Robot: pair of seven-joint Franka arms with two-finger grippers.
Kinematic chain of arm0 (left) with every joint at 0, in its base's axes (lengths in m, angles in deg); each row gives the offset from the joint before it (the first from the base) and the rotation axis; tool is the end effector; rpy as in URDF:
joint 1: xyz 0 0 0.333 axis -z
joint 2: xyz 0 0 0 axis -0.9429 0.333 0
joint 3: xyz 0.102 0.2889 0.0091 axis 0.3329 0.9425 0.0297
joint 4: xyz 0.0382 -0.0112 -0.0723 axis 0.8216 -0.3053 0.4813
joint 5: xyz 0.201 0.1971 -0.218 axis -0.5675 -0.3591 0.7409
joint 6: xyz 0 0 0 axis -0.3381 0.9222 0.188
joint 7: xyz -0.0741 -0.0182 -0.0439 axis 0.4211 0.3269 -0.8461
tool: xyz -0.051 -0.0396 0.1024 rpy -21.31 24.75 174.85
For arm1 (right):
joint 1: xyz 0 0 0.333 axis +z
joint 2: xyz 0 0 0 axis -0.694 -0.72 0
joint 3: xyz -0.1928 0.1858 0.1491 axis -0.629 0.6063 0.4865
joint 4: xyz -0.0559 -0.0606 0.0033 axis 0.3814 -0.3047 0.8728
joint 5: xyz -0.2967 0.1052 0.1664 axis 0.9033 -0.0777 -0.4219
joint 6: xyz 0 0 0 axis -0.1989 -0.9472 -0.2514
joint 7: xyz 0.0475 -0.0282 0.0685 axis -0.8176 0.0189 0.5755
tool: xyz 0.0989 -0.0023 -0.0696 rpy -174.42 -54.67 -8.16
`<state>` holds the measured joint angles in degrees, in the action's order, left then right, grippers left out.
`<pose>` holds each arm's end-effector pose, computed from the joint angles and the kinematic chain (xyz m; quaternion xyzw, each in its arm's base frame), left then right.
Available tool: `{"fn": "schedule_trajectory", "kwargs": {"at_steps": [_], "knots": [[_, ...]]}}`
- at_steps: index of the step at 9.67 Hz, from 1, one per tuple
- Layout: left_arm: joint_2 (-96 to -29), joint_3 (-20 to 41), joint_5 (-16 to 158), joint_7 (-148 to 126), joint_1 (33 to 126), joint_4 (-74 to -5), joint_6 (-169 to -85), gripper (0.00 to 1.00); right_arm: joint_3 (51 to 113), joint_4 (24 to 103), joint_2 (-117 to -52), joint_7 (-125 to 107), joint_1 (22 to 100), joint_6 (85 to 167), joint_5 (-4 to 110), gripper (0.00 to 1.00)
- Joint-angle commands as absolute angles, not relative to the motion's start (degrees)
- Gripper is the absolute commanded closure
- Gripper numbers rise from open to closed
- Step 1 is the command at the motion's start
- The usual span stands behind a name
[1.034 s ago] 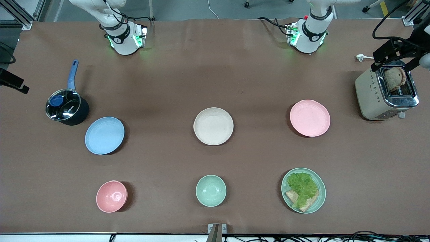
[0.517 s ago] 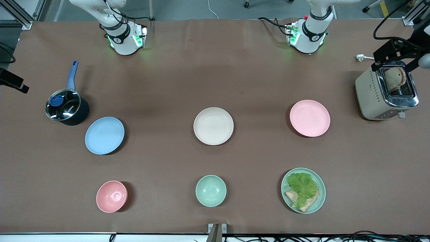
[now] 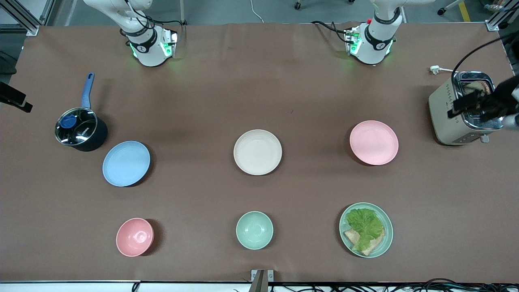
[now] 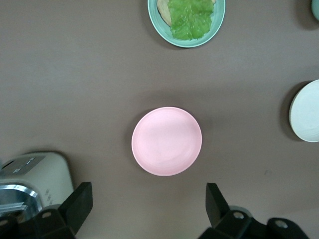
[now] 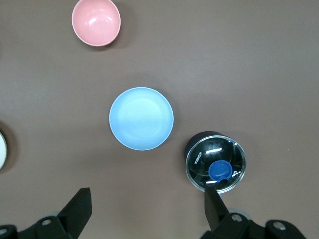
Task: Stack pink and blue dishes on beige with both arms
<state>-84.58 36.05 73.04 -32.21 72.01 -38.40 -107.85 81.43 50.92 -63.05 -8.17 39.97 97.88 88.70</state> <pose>0.5364 0.0319 0.5182 0.9933 -0.0606 -0.0214 0.0958 0.5163 -0.0874 0.6092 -0.9993 0.0359 0.0052 0.0068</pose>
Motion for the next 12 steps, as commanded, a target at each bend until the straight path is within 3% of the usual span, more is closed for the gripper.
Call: {"fn": "schedule_trajectory", "kwargs": {"at_steps": [1,3,6,10,12], "knots": [[-82.3,36.7,78.6,-39.5,71.8,-51.1,-118.7,0.0,76.7,53.6,-68.2,-1.2,37.6,103.7,85.4,0.0],[-75.7,36.7,81.3,-46.0,72.0,-55.5,-125.3,0.0,71.3,58.5,-73.9,7.4,37.4,112.2,77.5,0.0],[-69.5,36.7,81.4,-46.6,71.9,-60.9,-137.4,0.03,70.3,64.4,-82.0,14.7,37.0,122.4,64.1,0.0],[-62.1,36.7,81.5,-46.6,71.5,-61.6,-140.0,0.36,70.4,69.5,-90.0,29.9,37.6,128.2,52.9,0.0],[-61.7,36.7,81.6,-46.7,71.2,-62.4,-140.9,0.74,70.6,71.9,-91.4,33.1,37.6,131.7,52.7,0.02]]}}
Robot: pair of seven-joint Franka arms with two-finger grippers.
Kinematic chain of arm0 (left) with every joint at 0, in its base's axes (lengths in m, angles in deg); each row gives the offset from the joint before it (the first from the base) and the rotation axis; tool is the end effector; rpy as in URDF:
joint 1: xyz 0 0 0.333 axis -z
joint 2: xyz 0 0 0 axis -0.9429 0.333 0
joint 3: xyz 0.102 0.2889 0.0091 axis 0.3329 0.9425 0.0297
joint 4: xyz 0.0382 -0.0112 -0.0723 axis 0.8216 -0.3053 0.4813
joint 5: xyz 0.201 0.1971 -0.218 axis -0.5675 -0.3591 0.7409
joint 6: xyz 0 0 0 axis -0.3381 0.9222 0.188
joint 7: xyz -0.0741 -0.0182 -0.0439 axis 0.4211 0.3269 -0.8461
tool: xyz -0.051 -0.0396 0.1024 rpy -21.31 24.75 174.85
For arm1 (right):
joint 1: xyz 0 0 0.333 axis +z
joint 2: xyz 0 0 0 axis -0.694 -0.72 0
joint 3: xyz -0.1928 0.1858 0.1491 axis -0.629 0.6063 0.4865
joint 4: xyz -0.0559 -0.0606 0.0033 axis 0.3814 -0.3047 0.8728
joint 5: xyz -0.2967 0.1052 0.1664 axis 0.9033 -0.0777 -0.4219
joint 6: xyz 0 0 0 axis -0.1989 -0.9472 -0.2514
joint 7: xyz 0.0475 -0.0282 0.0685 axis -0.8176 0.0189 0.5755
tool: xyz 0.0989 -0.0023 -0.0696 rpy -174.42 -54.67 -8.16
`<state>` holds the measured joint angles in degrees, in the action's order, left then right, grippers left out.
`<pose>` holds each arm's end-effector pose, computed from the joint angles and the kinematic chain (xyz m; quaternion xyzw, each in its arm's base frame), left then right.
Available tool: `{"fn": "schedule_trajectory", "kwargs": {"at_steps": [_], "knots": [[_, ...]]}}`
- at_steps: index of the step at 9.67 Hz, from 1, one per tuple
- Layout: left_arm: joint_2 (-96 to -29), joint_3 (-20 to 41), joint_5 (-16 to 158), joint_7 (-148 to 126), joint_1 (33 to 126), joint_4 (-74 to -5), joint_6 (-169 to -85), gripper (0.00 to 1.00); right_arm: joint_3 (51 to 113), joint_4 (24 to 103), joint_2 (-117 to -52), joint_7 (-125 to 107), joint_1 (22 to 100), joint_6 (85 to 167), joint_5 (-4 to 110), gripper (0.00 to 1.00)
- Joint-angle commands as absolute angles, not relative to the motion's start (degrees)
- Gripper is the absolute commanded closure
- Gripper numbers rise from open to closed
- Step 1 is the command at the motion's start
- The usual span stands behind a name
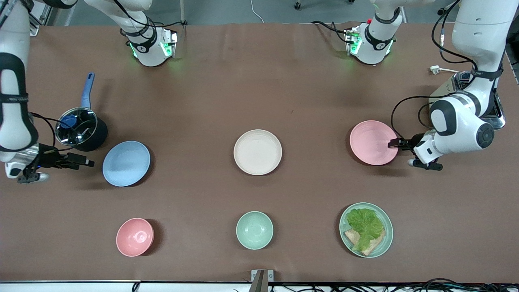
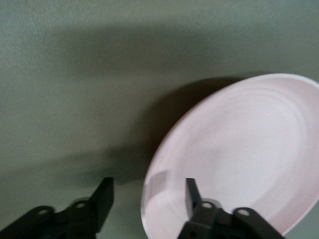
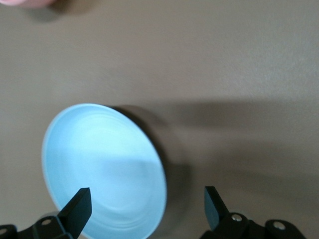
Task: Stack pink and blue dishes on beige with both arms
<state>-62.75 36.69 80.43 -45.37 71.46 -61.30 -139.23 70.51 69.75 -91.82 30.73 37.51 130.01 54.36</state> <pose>0.5131 0.0519 0.1910 0.9840 -0.0628 -0.1176 0.1186 0.5592 -0.1915 0.2384 -0.9790 -0.0102 0.0006 0.2036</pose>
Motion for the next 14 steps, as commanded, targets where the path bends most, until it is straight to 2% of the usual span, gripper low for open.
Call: {"fn": "schedule_trajectory", "kwargs": {"at_steps": [1,2,4,5,6,7,8,9,11,14], "knots": [[-62.1,36.7,81.6,-46.7,71.0,-62.7,-140.8,0.89,70.7,73.0,-93.1,33.7,37.7,133.2,50.2,0.06],[-62.7,36.7,81.6,-46.7,70.8,-63.0,-140.4,0.99,70.7,74.0,-94.1,36.9,37.8,133.8,46.7,0.14],[-67.0,36.1,81.6,-46.4,70.6,-63.5,-138.3,1.0,70.7,74.9,-94.4,38.0,37.9,133.8,43.9,0.32],[-69.5,34.7,81.6,-45.8,70.6,-63.3,-135.9,1.0,70.7,74.9,-95.0,38.0,37.9,133.6,43.8,0.47],[-71.7,32.2,81.6,-44.7,70.5,-63.3,-134.7,1.0,70.7,74.9,-95.0,37.8,37.8,133.0,43.9,0.74],[-73.3,29.0,81.6,-41.3,70.5,-63.1,-134.0,1.0,70.7,74.8,-95.0,37.5,37.5,132.5,43.8,0.89],[-73.3,23.7,81.6,-36.5,70.4,-62.4,-134.2,1.0,70.7,74.7,-95.0,37.2,37.7,132.5,43.8,0.97],[-72.7,18.9,81.6,-30.8,70.1,-61.6,-134.8,1.0,70.6,74.6,-95.0,37.4,37.7,132.5,43.7,0.99],[-69.9,8.4,80.9,-17.6,69.9,-61.0,-141.7,1.0,70.4,72.5,-94.0,35.2,37.8,130.8,43.9,0.99],[-62.6,-1.6,78.8,-2.4,70.7,-57.5,-151.9,0.99,69.2,55.6,-92.7,13.4,38.4,110.5,57.0,0.99]]}}
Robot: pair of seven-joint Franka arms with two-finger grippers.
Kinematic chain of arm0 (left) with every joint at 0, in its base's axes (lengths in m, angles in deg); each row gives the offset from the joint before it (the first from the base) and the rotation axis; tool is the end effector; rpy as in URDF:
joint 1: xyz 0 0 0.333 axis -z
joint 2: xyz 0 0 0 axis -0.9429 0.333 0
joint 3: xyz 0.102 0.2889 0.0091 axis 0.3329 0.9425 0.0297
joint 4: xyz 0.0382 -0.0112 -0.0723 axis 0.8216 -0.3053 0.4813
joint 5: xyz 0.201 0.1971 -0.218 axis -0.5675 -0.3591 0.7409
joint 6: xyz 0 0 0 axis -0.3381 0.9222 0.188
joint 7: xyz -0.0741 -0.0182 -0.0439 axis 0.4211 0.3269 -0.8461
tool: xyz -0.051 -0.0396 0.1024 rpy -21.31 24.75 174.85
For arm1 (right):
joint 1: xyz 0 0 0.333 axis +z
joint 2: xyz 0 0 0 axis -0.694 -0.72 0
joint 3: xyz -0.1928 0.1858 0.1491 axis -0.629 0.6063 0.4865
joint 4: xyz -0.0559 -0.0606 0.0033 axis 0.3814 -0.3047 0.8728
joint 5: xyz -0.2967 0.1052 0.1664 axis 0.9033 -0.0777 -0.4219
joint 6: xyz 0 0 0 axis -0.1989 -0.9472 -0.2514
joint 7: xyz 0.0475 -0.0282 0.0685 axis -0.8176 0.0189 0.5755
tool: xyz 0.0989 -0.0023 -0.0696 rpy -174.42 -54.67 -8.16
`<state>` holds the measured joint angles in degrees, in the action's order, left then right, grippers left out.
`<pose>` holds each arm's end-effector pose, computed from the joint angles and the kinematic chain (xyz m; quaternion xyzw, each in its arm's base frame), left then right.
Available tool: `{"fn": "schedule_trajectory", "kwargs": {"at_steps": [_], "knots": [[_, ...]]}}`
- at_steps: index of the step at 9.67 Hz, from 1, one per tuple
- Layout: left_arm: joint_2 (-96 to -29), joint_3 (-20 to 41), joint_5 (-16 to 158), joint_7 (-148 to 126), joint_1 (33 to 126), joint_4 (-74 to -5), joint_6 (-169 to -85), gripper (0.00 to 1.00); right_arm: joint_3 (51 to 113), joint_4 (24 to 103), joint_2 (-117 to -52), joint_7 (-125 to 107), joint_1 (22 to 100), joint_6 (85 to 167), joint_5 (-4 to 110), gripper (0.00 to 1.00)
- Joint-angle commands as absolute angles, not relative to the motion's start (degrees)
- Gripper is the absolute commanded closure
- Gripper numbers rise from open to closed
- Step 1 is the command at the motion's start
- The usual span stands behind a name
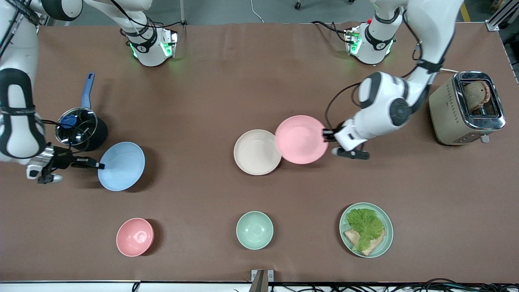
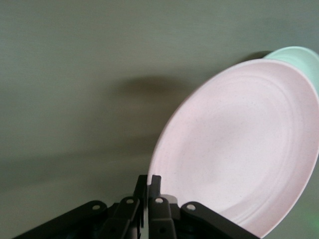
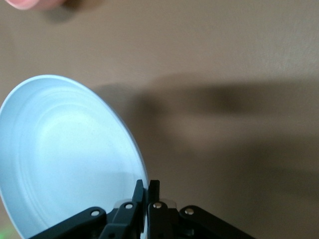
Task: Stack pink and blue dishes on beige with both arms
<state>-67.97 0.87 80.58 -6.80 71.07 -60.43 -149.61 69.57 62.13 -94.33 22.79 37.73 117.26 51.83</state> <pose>0.4902 -0.2640 0.2776 0.9823 -0.0170 -0.0624 0.1759 0.5754 -0.1776 0.2548 -0.9626 0.0370 0.0497 0.2637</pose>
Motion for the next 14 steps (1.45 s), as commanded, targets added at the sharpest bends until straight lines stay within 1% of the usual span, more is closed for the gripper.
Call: {"fn": "schedule_trajectory", "kwargs": {"at_steps": [1,2,3,4,5,6,7,8,9,10,11,12,13,14], "knots": [[-60.7,-4.1,73.1,5.1,71.0,-56.5,-152.9,0.99,69.5,52.4,-91.6,7.1,40.0,108.1,60.4,0.99],[-57.1,-6.7,65.0,14.0,71.2,-54.4,-153.6,0.99,69.9,52.2,-89.1,2.1,42.0,107.9,62.7,0.99],[-52.7,-8.0,57.2,22.5,71.8,-51.1,-153.7,0.99,70.5,52.7,-86.3,-0.1,43.0,107.6,63.0,1.0],[-49.2,-9.2,50.4,29.7,72.4,-48.1,-153.7,0.99,73.2,52.6,-83.2,-5.5,43.1,104.7,63.3,0.99],[-47.2,-10.2,45.2,34.7,72.6,-47.0,-153.7,0.99,76.6,52.7,-80.7,-12.8,43.2,103.6,65.2,0.99],[-46.5,-10.6,42.0,37.1,72.7,-46.9,-153.7,0.97,81.1,52.8,-78.7,-17.3,43.6,103.9,69.7,0.99],[-46.2,-10.5,42.0,37.7,73.4,-46.1,-153.8,0.79,86.5,52.9,-78.0,-24.8,43.6,104.2,73.2,0.99],[-46.5,-10.5,41.8,39.0,73.4,-45.4,-153.7,0.25,90.7,53.6,-78.1,-29.6,43.6,105.6,73.8,0.99],[-47.9,-10.5,41.6,39.1,73.2,-45.8,-153.2,0.0,93.8,56.6,-78.1,-31.4,43.7,110.1,73.9,0.99],[-50.4,-10.2,41.6,38.7,72.7,-47.2,-153.0,0.0,96.0,60.0,-78.2,-32.1,43.7,114.7,73.8,0.99],[-54.2,-8.1,41.6,38.0,72.7,-48.2,-152.2,0.0,98.1,64.6,-78.2,-32.1,43.9,120.6,73.8,0.99],[-59.9,-5.0,41.7,35.3,72.7,-50.7,-150.0,0.0,99.4,69.7,-78.4,-32.2,44.1,127.4,73.8,0.99],[-64.8,-2.7,41.7,31.9,72.2,-53.2,-147.7,0.0,101.9,72.9,-78.5,-32.4,44.1,133.3,73.4,0.99],[-68.6,0.2,42.5,25.5,71.9,-54.1,-146.0,0.0,103.8,74.1,-79.4,-34.2,44.3,137.3,73.4,0.99]]}}
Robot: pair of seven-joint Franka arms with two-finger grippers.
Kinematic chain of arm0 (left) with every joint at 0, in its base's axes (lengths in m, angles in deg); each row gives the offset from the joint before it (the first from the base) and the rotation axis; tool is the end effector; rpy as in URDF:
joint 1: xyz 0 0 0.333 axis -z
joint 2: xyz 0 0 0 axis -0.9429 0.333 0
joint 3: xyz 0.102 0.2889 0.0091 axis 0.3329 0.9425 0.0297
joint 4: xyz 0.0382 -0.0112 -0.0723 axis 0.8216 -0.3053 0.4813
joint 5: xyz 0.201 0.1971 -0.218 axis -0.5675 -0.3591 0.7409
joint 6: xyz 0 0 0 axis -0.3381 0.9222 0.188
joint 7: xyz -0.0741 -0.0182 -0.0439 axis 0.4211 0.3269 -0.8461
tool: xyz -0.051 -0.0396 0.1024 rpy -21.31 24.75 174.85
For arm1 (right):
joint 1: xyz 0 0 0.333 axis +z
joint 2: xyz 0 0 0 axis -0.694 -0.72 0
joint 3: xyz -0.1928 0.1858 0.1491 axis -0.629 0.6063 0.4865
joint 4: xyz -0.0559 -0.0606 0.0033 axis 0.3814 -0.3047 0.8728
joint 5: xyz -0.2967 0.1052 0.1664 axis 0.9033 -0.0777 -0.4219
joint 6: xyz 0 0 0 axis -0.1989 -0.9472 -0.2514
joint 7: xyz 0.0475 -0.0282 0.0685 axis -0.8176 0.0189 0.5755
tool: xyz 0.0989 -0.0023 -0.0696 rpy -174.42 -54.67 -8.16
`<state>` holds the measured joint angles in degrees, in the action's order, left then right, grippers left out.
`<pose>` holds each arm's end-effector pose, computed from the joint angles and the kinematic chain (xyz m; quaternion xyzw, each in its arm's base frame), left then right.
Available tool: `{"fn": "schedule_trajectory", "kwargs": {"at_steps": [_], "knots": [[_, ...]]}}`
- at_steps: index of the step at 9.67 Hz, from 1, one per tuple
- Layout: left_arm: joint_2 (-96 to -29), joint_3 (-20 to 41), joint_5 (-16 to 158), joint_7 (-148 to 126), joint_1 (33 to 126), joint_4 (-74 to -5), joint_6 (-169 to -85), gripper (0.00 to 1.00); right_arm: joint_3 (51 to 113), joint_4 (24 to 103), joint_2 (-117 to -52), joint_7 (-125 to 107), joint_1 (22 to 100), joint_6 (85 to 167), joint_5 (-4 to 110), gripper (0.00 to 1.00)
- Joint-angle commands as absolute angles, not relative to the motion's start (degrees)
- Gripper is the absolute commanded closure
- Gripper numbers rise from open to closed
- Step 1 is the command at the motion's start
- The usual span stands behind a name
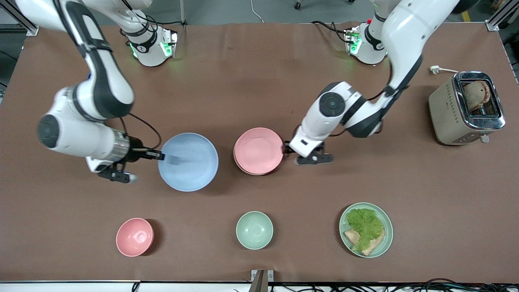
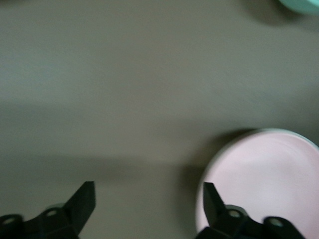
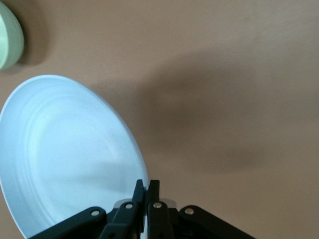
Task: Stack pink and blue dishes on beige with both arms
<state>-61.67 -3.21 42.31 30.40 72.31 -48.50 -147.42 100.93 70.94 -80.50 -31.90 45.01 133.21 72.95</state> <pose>0.5241 -0.3147 0.3052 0.9973 0.0359 0.0516 0.0367 0.5731 0.1564 0.3437 -0.9803 0.1148 0.0661 0.1468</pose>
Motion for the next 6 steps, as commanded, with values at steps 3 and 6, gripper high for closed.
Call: {"fn": "schedule_trajectory", "kwargs": {"at_steps": [3,6], "knots": [[-78.7,10.8,49.5,5.8,71.8,-53.5,-137.8,0.0,109.0,74.1,-85.4,-38.1,46.3,144.2,72.8,0.98],[-85.2,22.4,60.2,-16.8,71.9,-46.8,-125.8,0.0,112.1,75.2,-87.9,-46.8,50.5,149.2,72.8,0.97]]}}
